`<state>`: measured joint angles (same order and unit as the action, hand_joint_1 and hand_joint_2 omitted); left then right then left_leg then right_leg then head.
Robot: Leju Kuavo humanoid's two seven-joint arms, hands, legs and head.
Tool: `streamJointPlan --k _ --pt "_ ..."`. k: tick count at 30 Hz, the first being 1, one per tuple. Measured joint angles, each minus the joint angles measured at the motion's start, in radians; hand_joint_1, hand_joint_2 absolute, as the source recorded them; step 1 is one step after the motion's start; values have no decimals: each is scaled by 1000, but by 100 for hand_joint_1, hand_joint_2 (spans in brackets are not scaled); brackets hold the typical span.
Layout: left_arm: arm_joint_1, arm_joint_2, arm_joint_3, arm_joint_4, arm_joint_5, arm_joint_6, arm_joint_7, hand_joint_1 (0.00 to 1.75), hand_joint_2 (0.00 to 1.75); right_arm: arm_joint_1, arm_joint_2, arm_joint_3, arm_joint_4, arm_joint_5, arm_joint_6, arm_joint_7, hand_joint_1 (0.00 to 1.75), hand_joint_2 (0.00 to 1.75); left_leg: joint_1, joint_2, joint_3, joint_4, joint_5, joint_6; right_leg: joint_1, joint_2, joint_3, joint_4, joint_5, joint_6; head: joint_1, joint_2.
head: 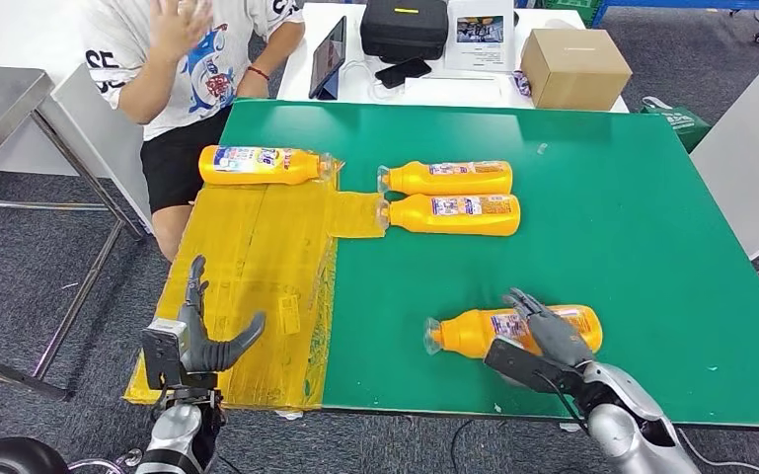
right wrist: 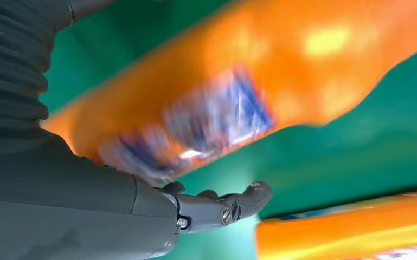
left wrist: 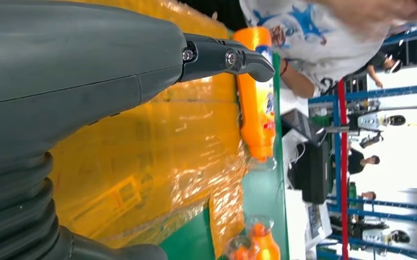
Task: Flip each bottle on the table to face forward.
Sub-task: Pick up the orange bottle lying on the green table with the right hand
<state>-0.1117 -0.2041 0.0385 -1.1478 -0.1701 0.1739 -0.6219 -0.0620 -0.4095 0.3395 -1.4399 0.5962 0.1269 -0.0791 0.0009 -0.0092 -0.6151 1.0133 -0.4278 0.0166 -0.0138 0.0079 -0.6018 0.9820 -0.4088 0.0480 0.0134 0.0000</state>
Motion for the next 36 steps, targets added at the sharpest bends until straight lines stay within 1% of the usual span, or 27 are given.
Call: streamJointPlan --k 4,9,12,15,20,23,26,29,32,34,36 --pt "-4 0 -3 19 0 1 -2 0 175 -19 -28 -9 20 23 -10 16 0 175 0 0 0 0 0 0 0 0 0 0 0 0 0 0" --pt "-8 0 -3 32 3 -3 -4 0 175 -29 -36 -22 30 64 -33 20 0 175 0 0 0 0 0 0 0 0 0 0 0 0 0 0" --pt "-11 0 -3 40 -5 -8 -14 0 175 -45 -32 -19 43 130 -72 7 0 175 0 0 -1 0 0 0 1 0 -1 0 0 0 0 0" --pt "-23 0 -4 53 -23 -8 -24 0 175 -88 -18 -10 80 201 -104 -2 0 175 0 1 -1 0 0 0 0 0 -1 0 0 0 0 0" --pt "-32 0 -4 73 -29 -20 -22 0 175 -138 5 6 143 218 -103 -12 0 175 0 0 -1 0 1 0 0 0 -1 0 0 0 0 0" --pt "-34 0 -4 83 -32 -36 -12 0 175 -151 6 18 168 191 -60 -9 0 175 0 0 -1 0 1 1 0 0 -1 0 0 0 0 0" --pt "-39 0 -5 95 -32 -48 -8 0 175 -167 -20 36 178 135 33 7 0 175 0 0 -1 0 1 1 0 0 -1 0 0 0 0 0" --pt "-54 1 -4 117 -23 -55 -8 0 175 -198 -66 65 195 89 122 22 0 175 0 -1 0 0 1 1 0 0 0 0 0 0 0 0" --pt "-78 0 -7 151 -8 -66 -16 0 175 -231 -128 112 216 30 206 34 0 175 0 -1 3 0 0 1 0 -1 3 -1 0 0 0 0" --pt "-94 0 -10 174 -1 -70 -21 0 175 -249 -168 148 226 -6 246 39 0 175 0 -2 4 0 1 1 0 -2 5 -1 0 0 0 0" --pt "-103 0 -12 192 3 -71 -24 0 175 -259 -198 174 235 -23 262 44 0 175 0 -3 5 0 1 2 0 -3 7 -1 0 1 0 0"
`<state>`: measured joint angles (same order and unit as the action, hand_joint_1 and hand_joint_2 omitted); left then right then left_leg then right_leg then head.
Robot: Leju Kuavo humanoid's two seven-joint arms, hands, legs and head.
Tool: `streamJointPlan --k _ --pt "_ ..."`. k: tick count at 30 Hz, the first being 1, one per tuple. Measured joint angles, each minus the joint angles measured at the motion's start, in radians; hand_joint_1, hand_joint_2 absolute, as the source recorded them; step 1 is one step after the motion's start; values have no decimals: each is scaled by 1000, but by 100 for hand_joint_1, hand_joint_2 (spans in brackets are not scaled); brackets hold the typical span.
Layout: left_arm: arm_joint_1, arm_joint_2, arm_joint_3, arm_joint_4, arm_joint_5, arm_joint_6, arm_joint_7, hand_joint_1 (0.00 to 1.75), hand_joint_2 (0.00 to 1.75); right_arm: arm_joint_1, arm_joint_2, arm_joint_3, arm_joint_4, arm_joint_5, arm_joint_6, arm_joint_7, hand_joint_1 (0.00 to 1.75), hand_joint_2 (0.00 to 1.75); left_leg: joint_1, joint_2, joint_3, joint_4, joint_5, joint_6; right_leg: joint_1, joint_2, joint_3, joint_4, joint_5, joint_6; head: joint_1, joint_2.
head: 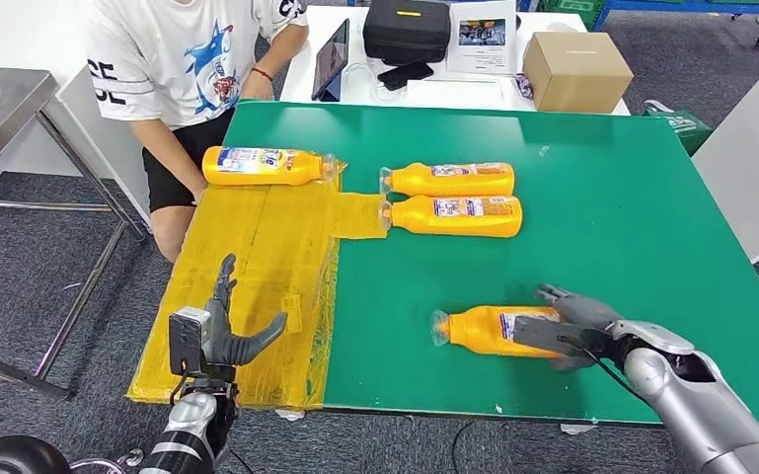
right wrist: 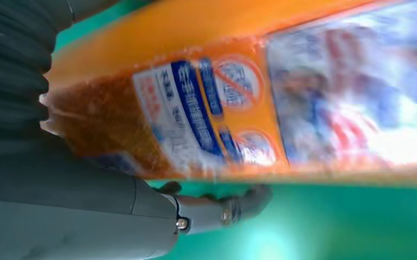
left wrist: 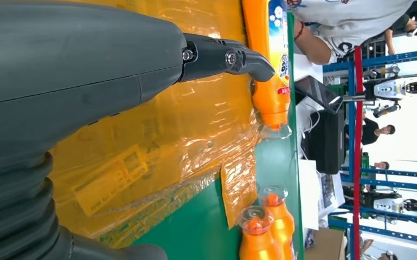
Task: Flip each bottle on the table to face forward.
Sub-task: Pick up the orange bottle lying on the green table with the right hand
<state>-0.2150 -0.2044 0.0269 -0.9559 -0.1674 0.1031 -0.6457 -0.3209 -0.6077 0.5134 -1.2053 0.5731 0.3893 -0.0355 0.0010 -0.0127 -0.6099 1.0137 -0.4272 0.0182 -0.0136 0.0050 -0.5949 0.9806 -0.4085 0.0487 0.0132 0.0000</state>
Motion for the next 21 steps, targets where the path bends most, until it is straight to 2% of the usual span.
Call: streamJointPlan --k 5,6,9,10,16,21 --pt "-12 -1 -7 28 5 -1 -3 0 175 -5 -44 38 14 -17 6 11 0 175 0 2 1 0 0 0 0 0 0 0 0 0 -3 0" --pt "-14 -1 -9 32 7 -2 -4 0 175 -6 -49 44 16 -24 5 16 21 175 0 2 1 0 0 0 0 0 0 0 0 0 -3 0" --pt "-17 -2 -12 41 19 -7 -5 0 175 -7 -67 59 17 -57 4 29 149 175 0 1 1 0 0 0 0 0 0 0 0 0 -3 0" --pt "-18 -2 -13 44 23 -10 -5 0 175 -7 -74 63 17 -70 5 31 171 175 0 1 1 0 0 0 0 0 0 0 0 0 -3 0" --pt "-24 -4 -14 60 38 -14 -6 0 175 -5 -137 96 -13 -109 33 57 173 175 0 1 0 0 0 0 0 0 0 0 0 0 -3 0" --pt "-32 -7 -14 71 46 -11 -11 0 175 -5 -136 117 -18 -65 -29 63 175 175 0 2 0 0 0 0 0 0 1 0 0 0 -3 0"
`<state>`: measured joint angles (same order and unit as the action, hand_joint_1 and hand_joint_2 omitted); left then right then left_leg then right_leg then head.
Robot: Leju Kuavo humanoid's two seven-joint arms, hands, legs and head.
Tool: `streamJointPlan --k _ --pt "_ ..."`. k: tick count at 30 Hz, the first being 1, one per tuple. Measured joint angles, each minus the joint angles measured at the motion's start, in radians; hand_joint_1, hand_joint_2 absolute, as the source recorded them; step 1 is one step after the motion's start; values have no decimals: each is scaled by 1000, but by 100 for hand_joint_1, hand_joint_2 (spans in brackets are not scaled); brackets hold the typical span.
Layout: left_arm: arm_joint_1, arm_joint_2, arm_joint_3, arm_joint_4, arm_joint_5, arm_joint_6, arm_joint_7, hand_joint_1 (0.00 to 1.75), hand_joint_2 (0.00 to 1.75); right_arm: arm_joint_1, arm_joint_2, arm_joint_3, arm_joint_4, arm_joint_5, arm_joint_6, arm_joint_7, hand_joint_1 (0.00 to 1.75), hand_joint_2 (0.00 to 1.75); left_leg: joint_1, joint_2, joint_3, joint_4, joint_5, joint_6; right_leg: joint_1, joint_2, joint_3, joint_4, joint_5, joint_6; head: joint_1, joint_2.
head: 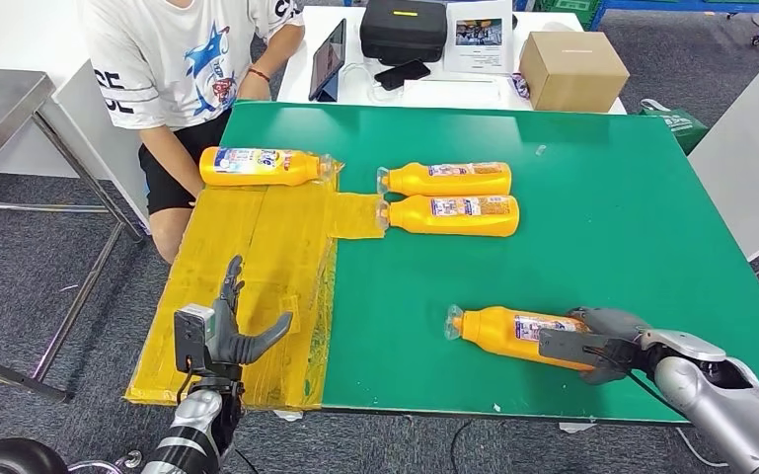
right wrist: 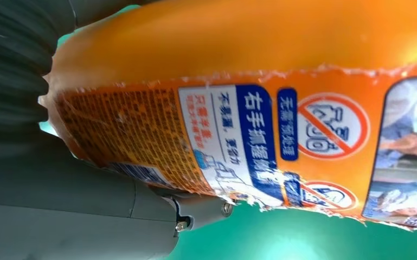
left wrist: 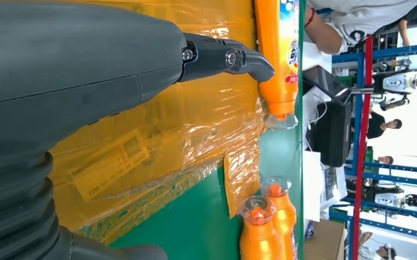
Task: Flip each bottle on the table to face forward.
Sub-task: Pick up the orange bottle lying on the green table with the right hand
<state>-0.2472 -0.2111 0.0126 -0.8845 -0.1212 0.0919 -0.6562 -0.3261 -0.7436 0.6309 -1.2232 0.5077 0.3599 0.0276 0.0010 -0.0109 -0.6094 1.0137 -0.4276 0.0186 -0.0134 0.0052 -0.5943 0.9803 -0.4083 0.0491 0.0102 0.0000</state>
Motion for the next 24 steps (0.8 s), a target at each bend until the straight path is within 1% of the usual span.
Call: streamJointPlan --k 2,5,7,10,11,13,15,16,19,20,22,24 --pt "0 -2 0 0 -1 0 2 0 175 2 28 1 14 36 -59 -7 175 175 0 1 0 0 0 0 1 0 0 0 0 0 0 0" --pt "7 -7 0 -4 -7 0 16 0 175 16 110 -22 45 102 -198 -35 175 175 2 3 2 0 0 -1 3 2 1 0 0 0 0 0" --pt "20 -11 0 -17 -13 1 29 0 175 39 184 -61 53 154 -326 -58 175 175 3 5 2 0 -1 -1 4 4 1 0 0 0 0 0" --pt "51 -20 -1 -56 -20 4 50 0 175 96 316 -137 33 244 -527 -100 175 175 4 6 1 0 -1 -2 4 5 -2 2 0 -1 0 0" --pt "62 -23 -2 -72 -22 5 56 0 175 114 360 -160 14 267 -577 -111 175 175 4 5 0 0 0 -2 4 5 -3 2 0 -1 0 0" --pt "81 -27 -3 -101 -25 9 66 0 175 139 432 -200 -25 294 -628 -121 175 175 4 4 -2 0 0 -2 4 5 -4 2 0 -1 -1 0" --pt "94 -29 -3 -121 -25 9 71 0 175 156 481 -233 -56 306 -648 -134 175 175 4 3 -3 0 0 -3 4 4 -5 3 0 -1 0 0" --pt "100 -30 -4 -132 -22 7 74 0 175 167 503 -251 -71 308 -673 -155 175 175 4 2 -3 0 0 -3 4 4 -5 3 0 -1 0 0" --pt "122 -32 -12 -170 -1 -13 86 0 175 206 582 -312 -143 303 -817 -261 175 175 3 3 -6 0 0 -3 3 4 -7 3 0 -1 0 0" --pt "128 -33 -17 -182 5 -20 91 0 175 215 605 -329 -167 299 -855 -284 175 175 3 3 -6 0 0 -3 3 4 -8 3 0 -1 0 0" --pt "133 -35 -23 -195 10 -25 95 0 175 222 629 -344 -193 294 -884 -300 175 175 3 3 -6 0 0 -2 2 4 -8 3 0 -1 0 0" --pt "133 -35 -24 -197 11 -26 96 0 175 222 634 -345 -197 293 -886 -301 175 175 3 3 -6 0 0 -2 2 4 -8 3 0 -1 0 0"
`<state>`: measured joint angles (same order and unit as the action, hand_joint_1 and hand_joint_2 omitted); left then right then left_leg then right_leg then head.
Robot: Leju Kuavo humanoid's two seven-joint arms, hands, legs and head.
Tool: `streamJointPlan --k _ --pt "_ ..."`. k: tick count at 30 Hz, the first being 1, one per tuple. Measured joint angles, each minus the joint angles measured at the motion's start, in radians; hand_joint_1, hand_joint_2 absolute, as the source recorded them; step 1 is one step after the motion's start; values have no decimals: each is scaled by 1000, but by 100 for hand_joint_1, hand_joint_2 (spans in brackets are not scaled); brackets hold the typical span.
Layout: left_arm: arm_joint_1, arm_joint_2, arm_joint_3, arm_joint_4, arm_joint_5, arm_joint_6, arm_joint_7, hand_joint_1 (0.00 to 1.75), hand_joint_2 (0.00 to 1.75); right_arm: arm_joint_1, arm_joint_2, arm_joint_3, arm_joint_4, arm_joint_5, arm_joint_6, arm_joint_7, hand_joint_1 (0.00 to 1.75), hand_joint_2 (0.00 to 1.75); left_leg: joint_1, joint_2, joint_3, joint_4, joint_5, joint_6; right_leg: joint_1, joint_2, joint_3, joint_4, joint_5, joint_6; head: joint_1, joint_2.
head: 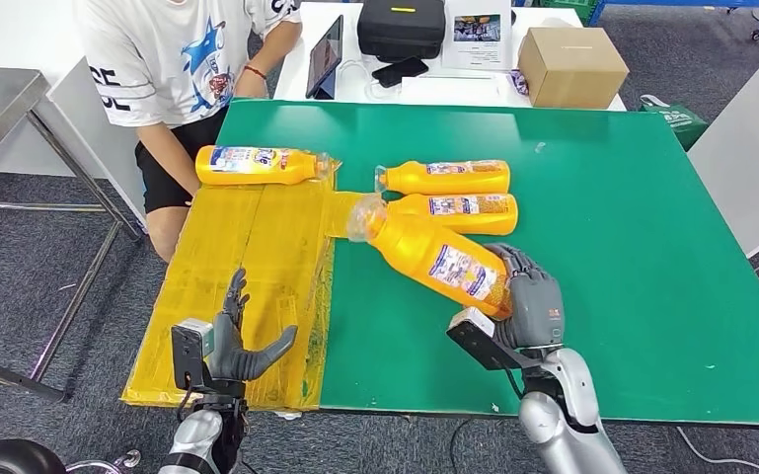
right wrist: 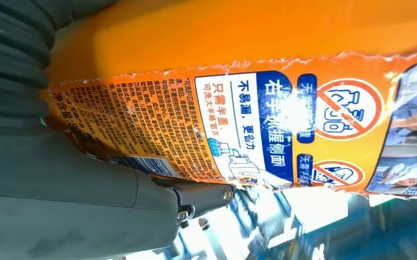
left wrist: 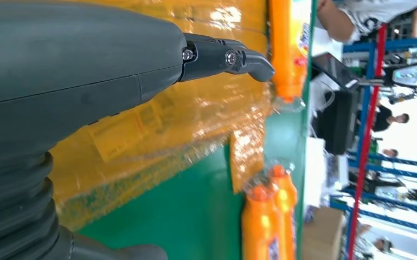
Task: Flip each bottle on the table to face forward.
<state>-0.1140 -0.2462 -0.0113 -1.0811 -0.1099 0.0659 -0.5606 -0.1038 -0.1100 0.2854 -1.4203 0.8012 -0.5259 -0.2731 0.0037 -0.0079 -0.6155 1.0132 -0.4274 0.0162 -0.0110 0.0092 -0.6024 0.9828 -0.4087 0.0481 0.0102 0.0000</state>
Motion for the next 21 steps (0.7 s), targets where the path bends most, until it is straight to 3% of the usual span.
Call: streamJointPlan --k 4,10,15,21 --pt "9 -4 -11 -26 11 -6 6 0 175 15 43 -25 -48 -9 -12 -13 175 175 0 -1 0 0 0 0 0 -1 0 0 0 0 0 0" --pt "30 -4 -59 -89 108 -87 43 0 175 45 119 -89 -122 -110 -118 -113 175 175 0 -1 -1 0 0 0 0 -1 -1 0 0 0 0 0" --pt "45 3 -118 -145 208 -197 77 0 175 61 152 -117 -98 -202 -40 -203 175 175 0 -1 -1 0 0 0 0 -1 -1 0 0 0 0 0" --pt "61 18 -190 -210 282 -302 97 0 175 75 226 -104 88 -264 70 -303 175 175 0 -1 -1 0 0 0 0 -1 -1 0 0 0 0 0"
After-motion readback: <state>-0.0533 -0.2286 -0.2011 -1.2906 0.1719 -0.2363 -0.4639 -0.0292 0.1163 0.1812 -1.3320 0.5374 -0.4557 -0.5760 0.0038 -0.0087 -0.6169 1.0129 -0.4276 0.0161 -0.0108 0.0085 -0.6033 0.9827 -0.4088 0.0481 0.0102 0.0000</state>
